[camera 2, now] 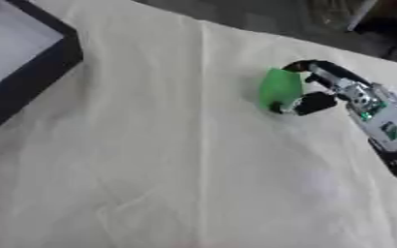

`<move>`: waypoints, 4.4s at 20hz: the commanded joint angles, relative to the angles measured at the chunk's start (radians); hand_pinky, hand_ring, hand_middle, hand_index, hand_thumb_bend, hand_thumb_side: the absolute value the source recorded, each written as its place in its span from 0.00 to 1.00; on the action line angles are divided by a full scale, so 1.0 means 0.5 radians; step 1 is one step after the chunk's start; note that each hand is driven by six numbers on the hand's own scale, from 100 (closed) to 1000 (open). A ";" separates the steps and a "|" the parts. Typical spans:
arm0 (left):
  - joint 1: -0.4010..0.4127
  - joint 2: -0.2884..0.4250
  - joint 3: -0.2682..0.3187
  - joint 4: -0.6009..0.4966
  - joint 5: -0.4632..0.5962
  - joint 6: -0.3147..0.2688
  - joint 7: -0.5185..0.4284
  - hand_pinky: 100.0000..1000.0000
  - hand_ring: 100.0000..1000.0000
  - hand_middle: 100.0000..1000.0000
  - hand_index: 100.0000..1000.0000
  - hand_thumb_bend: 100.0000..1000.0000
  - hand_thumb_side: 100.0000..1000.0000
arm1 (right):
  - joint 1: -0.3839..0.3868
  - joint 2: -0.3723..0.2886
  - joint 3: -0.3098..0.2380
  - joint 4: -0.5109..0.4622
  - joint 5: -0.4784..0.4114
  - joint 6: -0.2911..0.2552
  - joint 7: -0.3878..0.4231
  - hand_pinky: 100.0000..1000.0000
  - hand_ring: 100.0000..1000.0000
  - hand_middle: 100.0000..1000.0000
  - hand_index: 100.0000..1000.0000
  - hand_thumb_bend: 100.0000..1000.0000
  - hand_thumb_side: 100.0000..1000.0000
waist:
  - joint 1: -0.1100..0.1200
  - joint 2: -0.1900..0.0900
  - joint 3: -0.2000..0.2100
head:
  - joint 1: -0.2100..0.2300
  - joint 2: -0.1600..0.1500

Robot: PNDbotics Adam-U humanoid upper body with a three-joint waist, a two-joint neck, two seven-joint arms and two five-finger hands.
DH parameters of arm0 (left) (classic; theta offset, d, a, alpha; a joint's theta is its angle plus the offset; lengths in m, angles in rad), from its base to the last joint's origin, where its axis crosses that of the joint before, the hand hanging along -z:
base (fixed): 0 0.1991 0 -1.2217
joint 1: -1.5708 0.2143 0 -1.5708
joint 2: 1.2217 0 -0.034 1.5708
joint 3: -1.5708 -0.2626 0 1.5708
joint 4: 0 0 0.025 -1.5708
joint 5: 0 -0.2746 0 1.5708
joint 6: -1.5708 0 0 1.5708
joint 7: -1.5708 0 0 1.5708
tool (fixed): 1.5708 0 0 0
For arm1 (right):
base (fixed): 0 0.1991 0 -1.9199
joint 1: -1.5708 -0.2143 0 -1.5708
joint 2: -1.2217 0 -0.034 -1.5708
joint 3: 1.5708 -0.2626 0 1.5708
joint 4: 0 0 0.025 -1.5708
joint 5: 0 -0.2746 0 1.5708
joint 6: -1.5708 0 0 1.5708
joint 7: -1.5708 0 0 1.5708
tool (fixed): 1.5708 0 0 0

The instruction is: Pick up the objects with one hand, pass them to the other hand, and then place them into the box on the other side of the table.

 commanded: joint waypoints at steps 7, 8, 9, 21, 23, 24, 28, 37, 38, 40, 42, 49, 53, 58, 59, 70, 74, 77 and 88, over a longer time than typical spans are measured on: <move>-0.006 0.009 0.010 -0.034 -0.022 0.006 -0.006 0.97 0.58 0.57 0.62 0.00 0.63 | 0.006 -0.081 -0.050 -0.004 -0.013 -0.010 0.019 0.86 0.98 0.78 0.86 0.44 0.21 | 0.026 -0.032 -0.008 | -0.004 -0.035; -0.002 0.009 0.011 -0.034 -0.023 0.007 -0.007 0.97 0.58 0.57 0.62 0.00 0.63 | 0.009 -0.081 -0.051 -0.005 -0.014 -0.009 0.021 0.86 0.98 0.78 0.86 0.43 0.21 | 0.026 -0.032 -0.010 | -0.003 -0.033; 0.000 0.008 0.011 -0.034 -0.025 0.008 -0.007 0.97 0.58 0.57 0.62 0.00 0.63 | 0.012 -0.081 -0.052 -0.006 -0.016 -0.008 0.022 0.86 0.98 0.78 0.86 0.41 0.19 | 0.027 -0.032 -0.011 | -0.002 -0.033; 0.010 0.002 0.013 -0.034 -0.037 0.015 -0.013 0.97 0.59 0.58 0.62 0.00 0.64 | 0.029 -0.083 -0.059 -0.035 -0.054 0.043 -0.047 0.84 0.96 0.65 0.73 0.36 0.13 | 0.027 -0.027 -0.018 | 0.013 -0.021; 0.009 0.001 0.014 -0.034 -0.038 0.016 -0.013 0.98 0.59 0.58 0.62 0.00 0.64 | 0.031 -0.084 -0.057 -0.042 -0.060 0.043 -0.066 0.84 0.96 0.61 0.69 0.39 0.17 | 0.028 -0.027 -0.019 | 0.015 -0.018; 0.009 0.000 0.014 -0.034 -0.038 0.017 -0.014 0.98 0.59 0.58 0.62 0.00 0.64 | 0.032 -0.084 -0.057 -0.046 -0.063 0.043 -0.074 0.84 0.95 0.58 0.66 0.39 0.18 | 0.028 -0.028 -0.020 | 0.016 -0.016; 0.009 0.000 0.013 -0.034 -0.037 0.018 -0.017 0.98 0.59 0.58 0.62 0.00 0.64 | 0.036 -0.085 -0.057 -0.052 -0.082 0.054 -0.118 0.82 0.92 0.50 0.57 0.45 0.24 | 0.028 -0.032 -0.022 | 0.018 -0.013; 0.012 0.002 0.012 -0.034 -0.027 0.019 -0.020 0.98 0.59 0.58 0.62 0.00 0.63 | 0.051 -0.098 -0.044 -0.092 -0.217 0.067 -0.188 0.78 0.87 0.40 0.44 0.48 0.28 | 0.042 -0.050 -0.043 | 0.033 0.001; 0.013 0.002 0.012 -0.034 -0.026 0.019 -0.021 0.98 0.59 0.58 0.62 0.00 0.63 | 0.053 -0.100 -0.042 -0.097 -0.229 0.068 -0.189 0.78 0.87 0.40 0.43 0.48 0.28 | 0.044 -0.052 -0.046 | 0.035 0.003; 0.015 0.002 0.012 -0.034 -0.023 0.019 -0.021 0.98 0.59 0.58 0.62 0.00 0.63 | 0.058 -0.104 -0.040 -0.106 -0.253 0.069 -0.190 0.78 0.86 0.39 0.41 0.48 0.27 | 0.050 -0.058 -0.052 | 0.043 0.008; 0.018 0.003 0.013 -0.034 -0.019 0.019 -0.021 0.98 0.59 0.58 0.61 0.00 0.63 | 0.055 -0.108 -0.037 -0.109 -0.275 0.069 -0.187 0.77 0.85 0.37 0.39 0.48 0.26 | 0.056 -0.065 -0.060 | 0.048 0.015; 0.055 0.009 0.022 -0.034 -0.004 0.021 -0.012 0.98 0.59 0.58 0.61 0.00 0.62 | 0.049 -0.126 -0.020 -0.219 -0.378 0.066 -0.238 0.61 0.81 0.32 0.33 0.47 0.17 | 0.099 -0.107 -0.117 | 0.095 0.053; 0.097 0.016 0.036 -0.034 0.011 0.020 0.005 0.98 0.59 0.58 0.61 0.00 0.62 | 0.068 -0.122 -0.014 -0.365 -0.485 0.102 -0.325 0.37 0.76 0.30 0.31 0.44 0.11 | 0.135 -0.150 -0.171 | 0.140 0.094; 0.136 0.029 0.049 -0.034 0.042 0.017 0.021 0.98 0.59 0.58 0.62 0.00 0.61 | 0.067 -0.070 -0.004 -0.506 -0.605 0.174 -0.455 0.24 0.75 0.28 0.29 0.41 0.06 | 0.188 -0.216 -0.246 | 0.204 0.148; 0.142 0.034 0.052 -0.034 0.049 0.015 0.024 0.98 0.59 0.58 0.62 0.00 0.61 | 0.065 -0.055 -0.001 -0.536 -0.618 0.189 -0.482 0.23 0.75 0.28 0.29 0.40 0.05 | 0.197 -0.227 -0.259 | 0.220 0.158; 0.164 0.116 0.066 -0.034 0.126 -0.045 0.052 0.96 0.58 0.58 0.62 0.00 0.58 | -0.059 0.345 0.068 -0.781 -0.760 0.319 -0.981 0.22 0.75 0.27 0.28 0.29 0.00 | 0.279 -0.348 -0.378 | 0.390 0.263; 0.108 0.162 0.046 -0.034 0.169 -0.137 0.036 0.94 0.58 0.58 0.62 0.00 0.56 | -0.108 0.504 0.134 -0.805 -0.717 0.325 -1.114 0.23 0.76 0.27 0.28 0.26 0.00 | 0.296 -0.369 -0.378 | 0.389 0.287; 0.068 0.173 0.029 -0.034 0.207 -0.233 0.023 0.93 0.57 0.58 0.62 0.00 0.55 | -0.144 0.630 0.180 -0.788 -0.724 0.307 -1.201 0.23 0.76 0.27 0.28 0.23 0.00 | 0.302 -0.380 -0.374 | 0.377 0.292; -0.106 0.275 -0.062 -0.034 0.268 -0.548 -0.022 0.89 0.58 0.58 0.63 0.00 0.41 | -0.133 0.865 0.382 -0.666 -0.797 0.262 -1.197 0.22 0.77 0.27 0.28 0.19 0.01 | 0.314 -0.435 -0.377 | 0.408 0.334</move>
